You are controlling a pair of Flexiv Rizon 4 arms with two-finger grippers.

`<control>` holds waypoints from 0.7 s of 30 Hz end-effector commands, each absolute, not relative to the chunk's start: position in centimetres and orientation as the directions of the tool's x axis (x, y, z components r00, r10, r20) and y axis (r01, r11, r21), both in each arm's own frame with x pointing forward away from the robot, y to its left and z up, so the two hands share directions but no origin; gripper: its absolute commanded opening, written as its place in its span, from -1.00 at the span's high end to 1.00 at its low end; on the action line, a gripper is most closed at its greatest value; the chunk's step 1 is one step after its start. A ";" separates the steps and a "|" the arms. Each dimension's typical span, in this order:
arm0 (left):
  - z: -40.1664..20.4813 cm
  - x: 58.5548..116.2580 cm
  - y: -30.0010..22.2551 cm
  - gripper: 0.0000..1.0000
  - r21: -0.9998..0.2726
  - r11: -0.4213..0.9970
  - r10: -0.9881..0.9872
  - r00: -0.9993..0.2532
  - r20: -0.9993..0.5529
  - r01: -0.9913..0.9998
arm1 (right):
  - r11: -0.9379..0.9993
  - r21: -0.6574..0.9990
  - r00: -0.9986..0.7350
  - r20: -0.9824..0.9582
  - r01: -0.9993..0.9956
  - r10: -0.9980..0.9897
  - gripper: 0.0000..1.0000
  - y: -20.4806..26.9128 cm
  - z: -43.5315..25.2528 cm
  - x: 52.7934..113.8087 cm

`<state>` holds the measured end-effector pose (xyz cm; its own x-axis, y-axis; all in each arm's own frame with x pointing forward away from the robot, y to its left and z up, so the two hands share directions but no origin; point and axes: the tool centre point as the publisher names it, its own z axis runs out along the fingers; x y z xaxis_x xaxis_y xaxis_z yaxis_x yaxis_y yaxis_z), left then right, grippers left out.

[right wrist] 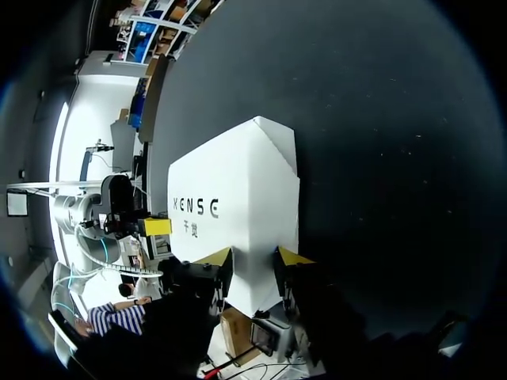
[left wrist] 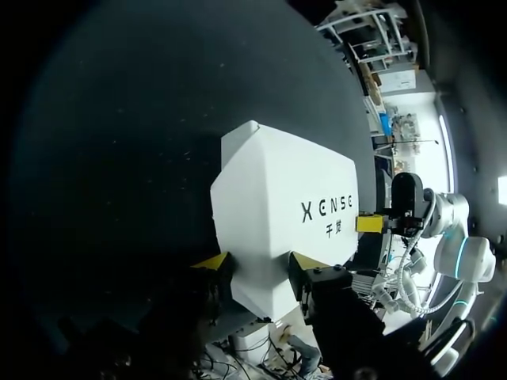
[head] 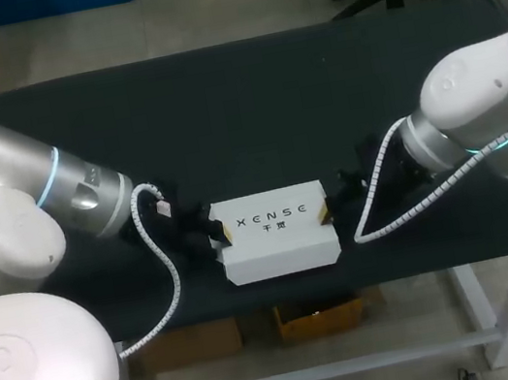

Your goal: Assemble the packaging by folding the flat box into shape, placing the metal phone stand inside, and closing the box properly

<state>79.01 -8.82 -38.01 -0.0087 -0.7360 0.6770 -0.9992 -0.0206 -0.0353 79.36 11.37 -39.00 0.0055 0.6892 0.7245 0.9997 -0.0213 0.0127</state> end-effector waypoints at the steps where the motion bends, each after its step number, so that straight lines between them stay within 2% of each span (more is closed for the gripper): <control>1: -38.3 79.1 -9.3 0.04 -0.038 -0.020 -0.733 -0.011 0.680 -0.999 | -0.017 0.012 0.003 0.730 1.000 0.683 0.31 12.1 -39.4 79.6; 14: -38.7 79.1 -9.1 0.04 -0.031 -0.022 -0.727 -0.005 0.686 -0.999 | -0.007 0.007 0.000 0.706 1.000 0.708 0.27 12.0 -39.7 79.2; 21: -38.8 79.1 -9.1 0.02 -0.028 -0.011 -0.729 -0.011 0.684 -1.000 | 0.005 0.066 -0.050 0.708 0.998 0.705 0.25 11.5 -39.9 79.1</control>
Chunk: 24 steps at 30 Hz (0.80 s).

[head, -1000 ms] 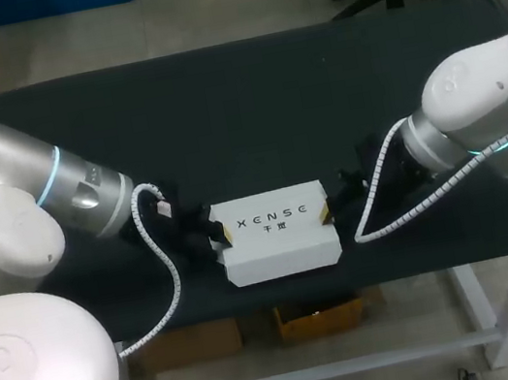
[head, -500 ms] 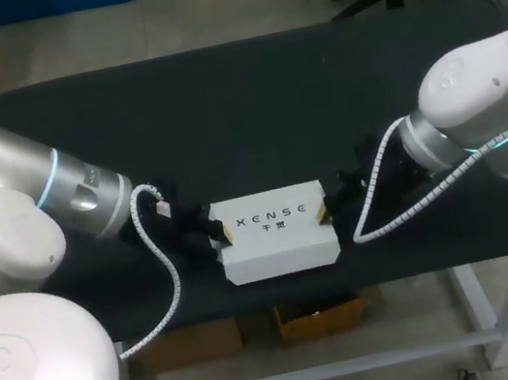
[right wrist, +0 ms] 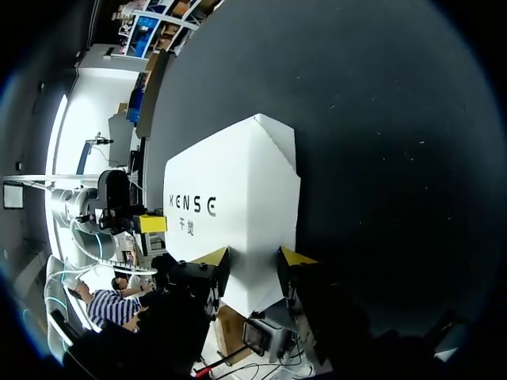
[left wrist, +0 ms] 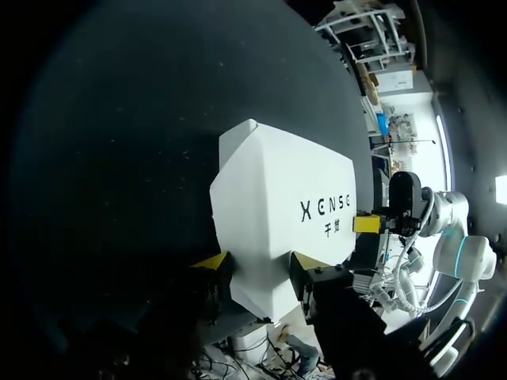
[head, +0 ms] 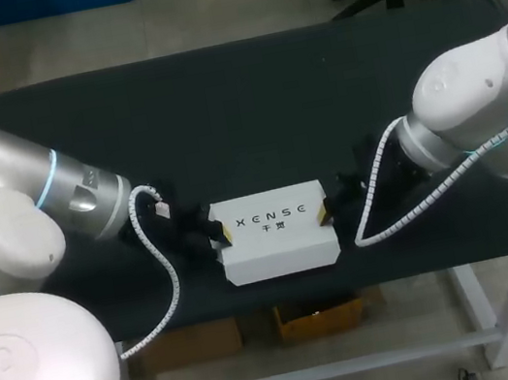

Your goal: Assemble the packaging by folding the flat box into shape, placing the metal phone stand inside, and closing the box properly

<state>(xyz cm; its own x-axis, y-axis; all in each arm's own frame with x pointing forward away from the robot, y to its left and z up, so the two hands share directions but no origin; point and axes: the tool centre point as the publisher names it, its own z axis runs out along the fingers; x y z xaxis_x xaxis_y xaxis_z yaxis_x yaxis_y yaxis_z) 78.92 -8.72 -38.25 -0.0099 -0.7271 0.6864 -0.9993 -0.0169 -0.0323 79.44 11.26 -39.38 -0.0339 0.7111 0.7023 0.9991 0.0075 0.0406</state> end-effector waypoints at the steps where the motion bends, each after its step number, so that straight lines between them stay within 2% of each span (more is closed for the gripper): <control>1: -38.8 79.1 -9.1 0.01 -0.028 -0.010 -0.730 -0.012 0.683 -1.000 | 0.007 0.074 -0.057 0.709 0.997 0.703 0.25 11.4 -39.9 79.2; 8: -39.1 79.3 -9.3 0.00 -0.027 0.004 -0.726 -0.021 0.688 -1.000 | 0.021 0.098 -0.086 0.724 0.995 0.685 0.25 11.5 -40.0 79.6; 24: -38.0 79.3 -9.8 0.04 0.007 0.014 -0.731 -0.005 0.682 -1.000 | 0.036 0.021 -0.040 0.733 0.999 0.679 0.29 12.2 -39.2 79.7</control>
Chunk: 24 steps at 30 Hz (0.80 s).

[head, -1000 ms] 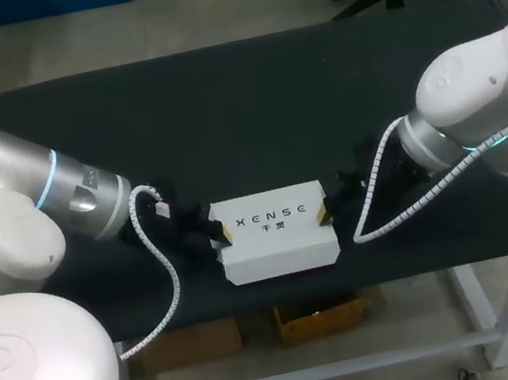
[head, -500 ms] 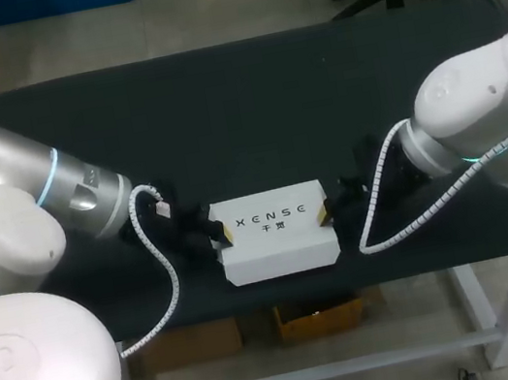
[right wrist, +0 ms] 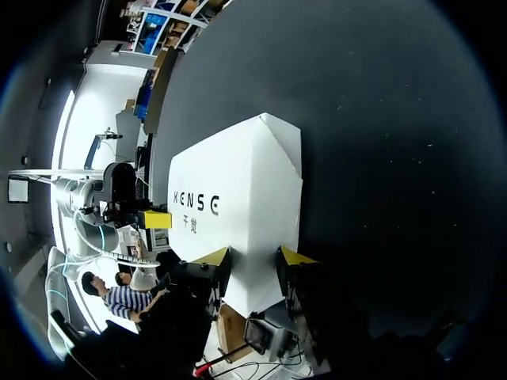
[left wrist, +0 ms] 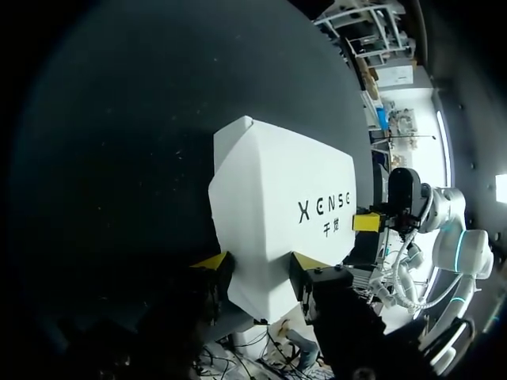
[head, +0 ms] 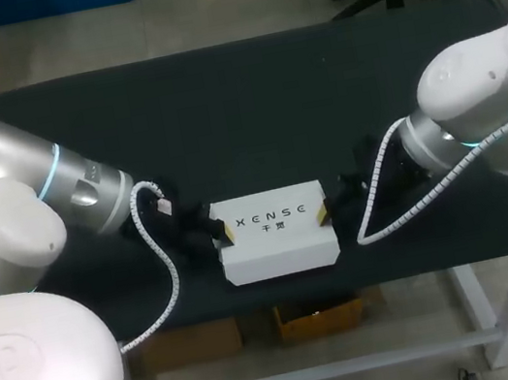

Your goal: Assemble the packaging by folding the flat box into shape, placing the metal phone stand inside, and closing the box properly

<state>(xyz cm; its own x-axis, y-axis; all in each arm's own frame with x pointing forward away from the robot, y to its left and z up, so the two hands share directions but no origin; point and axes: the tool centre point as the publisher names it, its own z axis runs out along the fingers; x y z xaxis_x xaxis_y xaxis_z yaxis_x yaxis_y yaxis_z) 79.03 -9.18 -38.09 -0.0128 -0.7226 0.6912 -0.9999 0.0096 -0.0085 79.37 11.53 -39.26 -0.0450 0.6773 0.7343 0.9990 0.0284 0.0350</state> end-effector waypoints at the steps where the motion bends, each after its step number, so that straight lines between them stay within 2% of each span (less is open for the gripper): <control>1: -37.9 79.3 -9.8 0.05 0.014 0.014 -0.731 -0.001 0.683 -1.000 | 0.036 0.020 -0.039 0.733 0.999 0.679 0.29 12.2 -39.2 79.8; 24: -36.6 79.7 -9.9 0.04 0.080 0.033 -0.746 0.028 0.666 -0.996 | 0.031 -0.028 -0.002 0.716 0.999 0.699 0.28 11.9 -37.8 79.7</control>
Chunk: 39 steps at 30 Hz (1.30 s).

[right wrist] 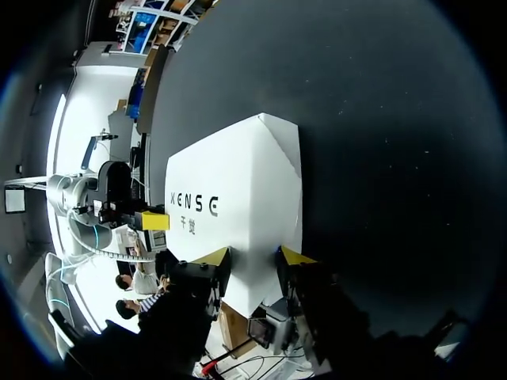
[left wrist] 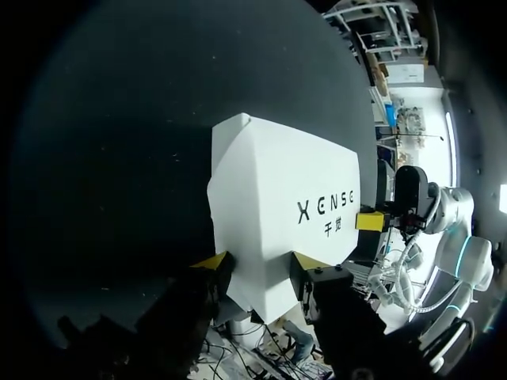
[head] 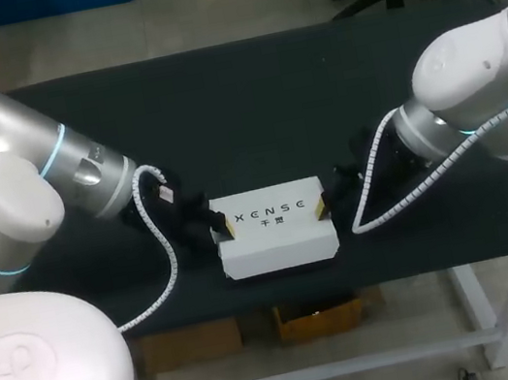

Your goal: Assemble the packaging by folding the flat box into shape, placing the metal phone stand inside, and closing the box properly

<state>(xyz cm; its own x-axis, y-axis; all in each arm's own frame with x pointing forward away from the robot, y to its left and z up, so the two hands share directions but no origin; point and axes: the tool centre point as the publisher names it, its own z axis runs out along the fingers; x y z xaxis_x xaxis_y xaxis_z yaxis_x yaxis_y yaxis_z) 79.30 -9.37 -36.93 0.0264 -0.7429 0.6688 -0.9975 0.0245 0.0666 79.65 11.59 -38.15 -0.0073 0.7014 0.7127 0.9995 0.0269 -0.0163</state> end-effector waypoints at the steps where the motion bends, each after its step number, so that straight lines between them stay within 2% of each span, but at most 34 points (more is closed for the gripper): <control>1: -36.6 79.7 -9.9 0.04 0.083 0.035 -0.747 0.030 0.664 -0.996 | 0.032 -0.034 0.002 0.718 0.999 0.696 0.28 11.9 -37.8 79.7; 19: -35.7 79.8 -10.1 0.05 0.133 0.039 -0.753 0.058 0.656 -0.990 | 0.015 -0.143 0.091 0.706 0.990 0.703 0.31 11.9 -36.9 80.5; 39: -35.4 79.9 -10.4 0.05 0.201 0.024 -0.762 0.112 0.638 -0.979 | -0.012 -0.193 0.139 0.658 0.981 0.740 0.32 12.0 -35.6 80.9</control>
